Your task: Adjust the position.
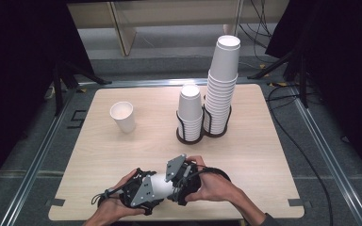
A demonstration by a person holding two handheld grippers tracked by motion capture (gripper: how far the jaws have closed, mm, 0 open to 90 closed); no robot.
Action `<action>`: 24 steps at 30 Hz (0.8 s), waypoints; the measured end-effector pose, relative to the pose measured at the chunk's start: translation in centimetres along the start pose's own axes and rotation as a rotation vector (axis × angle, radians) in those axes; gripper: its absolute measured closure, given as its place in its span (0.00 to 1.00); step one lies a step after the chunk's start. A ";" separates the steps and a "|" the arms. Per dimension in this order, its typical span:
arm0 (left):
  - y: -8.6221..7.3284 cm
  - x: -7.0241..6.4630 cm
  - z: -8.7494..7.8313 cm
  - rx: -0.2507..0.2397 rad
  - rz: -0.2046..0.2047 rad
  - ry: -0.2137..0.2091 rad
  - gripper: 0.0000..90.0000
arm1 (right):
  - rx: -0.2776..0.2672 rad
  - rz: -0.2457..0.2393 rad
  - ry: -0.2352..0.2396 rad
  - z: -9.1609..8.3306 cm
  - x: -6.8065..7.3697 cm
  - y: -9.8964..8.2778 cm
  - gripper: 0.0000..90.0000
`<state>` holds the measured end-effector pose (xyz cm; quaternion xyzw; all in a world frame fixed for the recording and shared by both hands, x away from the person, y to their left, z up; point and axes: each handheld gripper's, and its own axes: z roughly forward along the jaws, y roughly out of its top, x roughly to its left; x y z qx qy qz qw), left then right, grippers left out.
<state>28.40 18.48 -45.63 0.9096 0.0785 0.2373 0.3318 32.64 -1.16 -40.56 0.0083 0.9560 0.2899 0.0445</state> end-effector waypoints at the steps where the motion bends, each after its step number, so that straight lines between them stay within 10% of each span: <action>1: 0.0 -0.1 0.0 0.001 -0.002 -0.010 0.16 | 0.007 -0.009 0.002 0.1 0.0 0.0 0.20; 15: 0.0 -0.2 0.1 -0.011 0.046 -0.036 0.16 | 0.081 -0.059 0.042 1.0 0.1 -0.2 0.25; 24: -0.7 0.6 -0.3 -0.220 -0.103 -0.082 0.10 | -0.013 -0.014 0.079 -0.5 -0.9 -1.1 0.25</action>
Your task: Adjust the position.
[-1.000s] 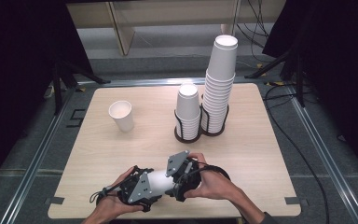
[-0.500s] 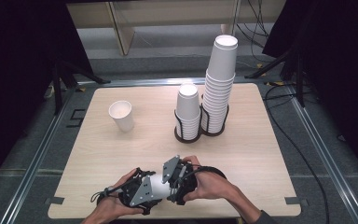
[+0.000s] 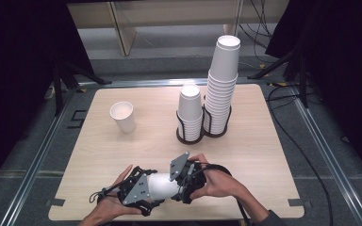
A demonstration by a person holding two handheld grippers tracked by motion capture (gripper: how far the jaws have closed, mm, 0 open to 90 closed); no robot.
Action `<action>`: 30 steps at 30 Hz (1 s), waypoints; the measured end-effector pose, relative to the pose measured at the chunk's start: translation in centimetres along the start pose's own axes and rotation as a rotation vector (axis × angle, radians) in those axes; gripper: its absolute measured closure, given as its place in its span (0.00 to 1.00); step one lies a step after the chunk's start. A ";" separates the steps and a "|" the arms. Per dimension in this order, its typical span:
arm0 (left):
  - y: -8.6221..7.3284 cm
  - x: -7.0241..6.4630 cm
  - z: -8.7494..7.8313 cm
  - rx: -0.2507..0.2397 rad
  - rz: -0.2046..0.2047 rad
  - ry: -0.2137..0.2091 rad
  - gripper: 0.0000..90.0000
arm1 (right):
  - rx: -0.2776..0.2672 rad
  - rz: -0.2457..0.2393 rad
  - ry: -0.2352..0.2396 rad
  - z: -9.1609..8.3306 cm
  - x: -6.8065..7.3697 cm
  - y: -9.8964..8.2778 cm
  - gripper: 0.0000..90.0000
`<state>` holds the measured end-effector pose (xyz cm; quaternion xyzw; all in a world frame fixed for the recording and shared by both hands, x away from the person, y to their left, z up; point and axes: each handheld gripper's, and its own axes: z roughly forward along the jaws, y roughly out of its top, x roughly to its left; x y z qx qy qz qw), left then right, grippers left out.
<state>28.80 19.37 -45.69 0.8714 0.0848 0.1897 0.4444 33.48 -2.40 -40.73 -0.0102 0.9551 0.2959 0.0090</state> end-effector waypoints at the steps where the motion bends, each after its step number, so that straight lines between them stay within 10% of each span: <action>1: 0.0 0.1 0.0 -0.023 -0.016 -0.007 0.11 | -0.014 0.003 0.006 -0.4 -0.1 -0.2 0.25; 19: -0.4 2.2 -1.9 -0.330 -0.364 -0.052 0.16 | -0.351 0.114 -0.019 -5.0 -2.4 -2.1 0.25; 30: -0.3 2.2 -1.7 -0.373 -0.407 -0.087 0.14 | -0.405 0.097 0.070 -3.6 -2.2 -2.0 0.25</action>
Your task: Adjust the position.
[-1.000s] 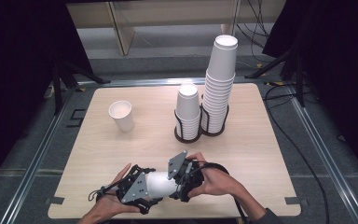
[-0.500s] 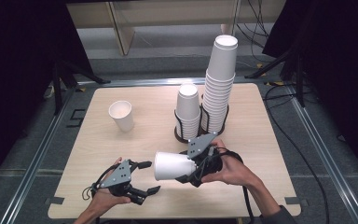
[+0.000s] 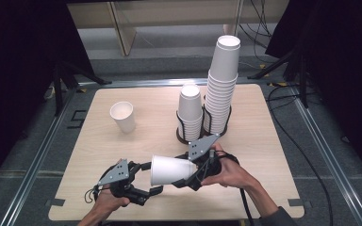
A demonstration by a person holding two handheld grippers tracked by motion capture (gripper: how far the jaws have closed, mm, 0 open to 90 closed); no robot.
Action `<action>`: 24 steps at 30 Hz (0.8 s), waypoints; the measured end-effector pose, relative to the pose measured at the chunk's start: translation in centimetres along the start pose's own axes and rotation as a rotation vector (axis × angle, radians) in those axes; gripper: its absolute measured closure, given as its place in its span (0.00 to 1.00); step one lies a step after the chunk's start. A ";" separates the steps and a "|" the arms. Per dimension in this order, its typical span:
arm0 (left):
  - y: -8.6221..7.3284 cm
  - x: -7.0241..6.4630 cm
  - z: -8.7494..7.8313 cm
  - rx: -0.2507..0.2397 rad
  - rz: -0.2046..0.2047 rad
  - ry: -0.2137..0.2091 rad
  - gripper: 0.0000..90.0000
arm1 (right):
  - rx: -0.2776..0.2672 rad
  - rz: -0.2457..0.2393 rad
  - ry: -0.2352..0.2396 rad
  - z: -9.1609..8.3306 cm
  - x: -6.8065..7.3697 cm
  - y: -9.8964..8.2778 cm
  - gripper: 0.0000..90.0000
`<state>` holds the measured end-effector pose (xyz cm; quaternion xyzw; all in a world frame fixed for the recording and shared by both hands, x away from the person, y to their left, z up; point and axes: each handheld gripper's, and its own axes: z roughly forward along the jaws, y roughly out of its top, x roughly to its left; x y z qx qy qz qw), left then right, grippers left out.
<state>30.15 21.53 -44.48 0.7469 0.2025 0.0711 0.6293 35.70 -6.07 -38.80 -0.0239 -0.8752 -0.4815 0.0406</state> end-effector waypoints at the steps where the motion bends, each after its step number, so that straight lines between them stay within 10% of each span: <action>1: 0.0 0.0 0.0 -0.001 0.003 -0.005 0.14 | -0.002 0.004 0.011 0.1 0.0 -0.1 0.25; 24: 0.3 -0.5 0.1 -0.067 0.015 -0.046 0.07 | -0.007 -0.004 0.099 1.7 0.0 -0.8 0.25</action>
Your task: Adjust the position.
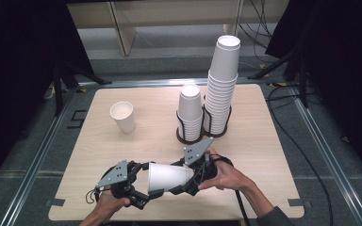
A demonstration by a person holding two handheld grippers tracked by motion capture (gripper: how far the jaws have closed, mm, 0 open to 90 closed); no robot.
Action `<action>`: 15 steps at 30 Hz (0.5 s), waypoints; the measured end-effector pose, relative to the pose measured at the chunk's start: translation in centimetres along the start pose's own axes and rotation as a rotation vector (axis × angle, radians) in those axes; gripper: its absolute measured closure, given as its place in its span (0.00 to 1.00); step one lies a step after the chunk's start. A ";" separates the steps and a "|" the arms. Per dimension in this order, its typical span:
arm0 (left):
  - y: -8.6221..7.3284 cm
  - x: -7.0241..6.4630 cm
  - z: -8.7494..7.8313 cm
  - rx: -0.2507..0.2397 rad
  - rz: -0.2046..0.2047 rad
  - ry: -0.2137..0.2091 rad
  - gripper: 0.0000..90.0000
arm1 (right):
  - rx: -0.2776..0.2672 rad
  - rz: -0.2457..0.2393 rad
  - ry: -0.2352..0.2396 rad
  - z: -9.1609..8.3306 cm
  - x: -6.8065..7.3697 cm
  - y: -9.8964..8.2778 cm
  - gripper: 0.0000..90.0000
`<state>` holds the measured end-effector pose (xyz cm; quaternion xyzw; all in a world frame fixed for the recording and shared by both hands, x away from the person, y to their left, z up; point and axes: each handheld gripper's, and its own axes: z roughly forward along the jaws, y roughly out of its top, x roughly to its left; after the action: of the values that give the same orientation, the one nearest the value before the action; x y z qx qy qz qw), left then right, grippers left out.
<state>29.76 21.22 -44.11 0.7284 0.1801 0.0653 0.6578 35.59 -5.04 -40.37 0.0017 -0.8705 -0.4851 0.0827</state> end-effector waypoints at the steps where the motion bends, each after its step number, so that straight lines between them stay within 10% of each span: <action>1: 0.1 0.0 0.0 -0.004 -0.001 -0.001 0.08 | 0.000 0.016 0.006 0.0 0.0 0.0 0.26; 15: 0.5 -0.4 -0.1 0.051 0.071 0.011 0.16 | 0.072 0.041 -0.041 -0.2 0.1 -0.2 0.18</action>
<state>29.39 21.16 -43.54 0.7505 0.1596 0.0881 0.6353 35.55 -5.35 -40.39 -0.0232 -0.8889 -0.4514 0.0750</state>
